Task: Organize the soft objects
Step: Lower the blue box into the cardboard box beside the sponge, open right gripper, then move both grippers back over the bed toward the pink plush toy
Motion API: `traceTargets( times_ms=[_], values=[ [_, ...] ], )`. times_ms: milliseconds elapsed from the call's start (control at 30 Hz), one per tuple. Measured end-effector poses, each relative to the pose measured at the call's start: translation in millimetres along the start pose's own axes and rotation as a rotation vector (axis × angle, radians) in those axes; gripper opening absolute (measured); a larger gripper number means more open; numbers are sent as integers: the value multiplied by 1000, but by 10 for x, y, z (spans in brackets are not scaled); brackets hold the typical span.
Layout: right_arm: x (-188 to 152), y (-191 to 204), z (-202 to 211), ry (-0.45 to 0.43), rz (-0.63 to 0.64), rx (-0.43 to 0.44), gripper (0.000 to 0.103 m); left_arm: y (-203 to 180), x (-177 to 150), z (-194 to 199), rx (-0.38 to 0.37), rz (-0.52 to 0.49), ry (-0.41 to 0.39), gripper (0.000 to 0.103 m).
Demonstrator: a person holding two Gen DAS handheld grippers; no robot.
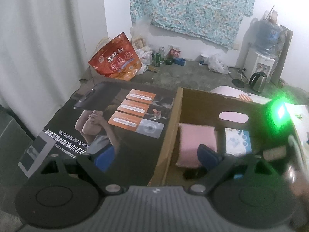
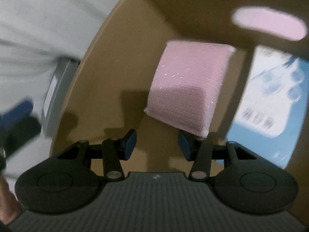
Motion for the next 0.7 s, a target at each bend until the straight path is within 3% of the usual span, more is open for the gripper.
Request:
traceTargets(
  times_ms=[100, 233, 467, 600, 700],
  values=[
    [-8, -122, 84, -7, -74, 49, 47, -12, 11, 5, 2, -2, 2, 94],
    [-113, -130, 392, -43, -53, 68, 47, -16, 23, 14, -3, -1, 1, 94],
    [-298, -347, 1533, -185, -91, 233, 53, -113, -12, 330, -56, 18, -67, 98],
    [-675, -641, 2212, -294, -121, 299, 58, -295, -85, 574, -108, -13, -96, 98],
    [-1068, -908, 2619, -371, -133, 286, 60, -471, -176, 762, -159, -31, -113, 100]
  ],
)
Point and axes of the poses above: each gripper's, at about its wrist camera, not at the fingertips, and z roughly against the way its jaws point, y to its left, x to its top, the point moved 4 cm from there along -z, roughly the way its jaws point, and after that the axes turned 8 degrees about -x, right-handed, at the moved point
